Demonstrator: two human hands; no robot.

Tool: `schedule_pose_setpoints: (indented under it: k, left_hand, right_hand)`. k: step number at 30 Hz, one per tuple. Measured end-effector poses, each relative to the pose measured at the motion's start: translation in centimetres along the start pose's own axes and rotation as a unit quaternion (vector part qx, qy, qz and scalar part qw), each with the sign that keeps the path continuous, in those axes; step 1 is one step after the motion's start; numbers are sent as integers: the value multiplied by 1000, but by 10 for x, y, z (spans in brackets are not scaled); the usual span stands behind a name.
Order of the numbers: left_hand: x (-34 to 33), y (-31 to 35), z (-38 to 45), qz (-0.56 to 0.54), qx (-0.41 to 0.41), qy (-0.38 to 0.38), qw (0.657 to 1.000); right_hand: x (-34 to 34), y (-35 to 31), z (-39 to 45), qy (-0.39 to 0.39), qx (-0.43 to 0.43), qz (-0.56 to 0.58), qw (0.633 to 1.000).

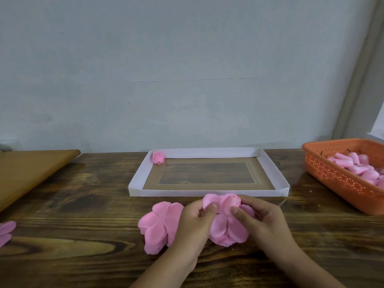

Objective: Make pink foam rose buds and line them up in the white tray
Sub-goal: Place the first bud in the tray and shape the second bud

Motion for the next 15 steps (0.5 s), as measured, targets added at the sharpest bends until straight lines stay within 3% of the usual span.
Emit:
schedule_pose_setpoints:
  k: [9, 15]
  left_hand:
    - [-2, 1, 0, 8, -46, -22, 999]
    - [-4, 4, -1, 44, -30, -51, 997]
  right_hand:
    - [-2, 2, -1, -28, 12, -30, 999]
    - [0, 6, 0, -9, 4, -41, 999]
Point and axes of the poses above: each hand's wrist, its own z-axis towards the middle knuckle, its own x-axis out of the back of the hand, y = z × x, the point moved 3 cm from there along z, towards the middle knuckle, and after that the axes turned 10 degrees about -x, right-handed, at the moved point
